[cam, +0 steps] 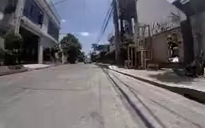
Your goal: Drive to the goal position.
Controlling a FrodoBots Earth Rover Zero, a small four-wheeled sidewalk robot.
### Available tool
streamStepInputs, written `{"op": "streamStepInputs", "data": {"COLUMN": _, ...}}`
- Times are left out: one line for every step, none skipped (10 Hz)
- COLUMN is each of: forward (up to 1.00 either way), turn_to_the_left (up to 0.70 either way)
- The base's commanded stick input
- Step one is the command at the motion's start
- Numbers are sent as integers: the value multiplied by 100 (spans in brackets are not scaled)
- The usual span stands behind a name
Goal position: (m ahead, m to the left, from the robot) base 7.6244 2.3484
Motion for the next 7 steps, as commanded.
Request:
{"op": "streamStepInputs", "data": {"forward": 100, "turn_to_the_left": 5}}
{"op": "streamStepInputs", "data": {"forward": 100, "turn_to_the_left": 5}}
{"op": "streamStepInputs", "data": {"forward": 100, "turn_to_the_left": 5}}
{"op": "streamStepInputs", "data": {"forward": 100, "turn_to_the_left": 5}}
{"op": "streamStepInputs", "data": {"forward": 100, "turn_to_the_left": 5}}
{"op": "streamStepInputs", "data": {"forward": 100, "turn_to_the_left": 5}}
{"op": "streamStepInputs", "data": {"forward": 100, "turn_to_the_left": 5}}
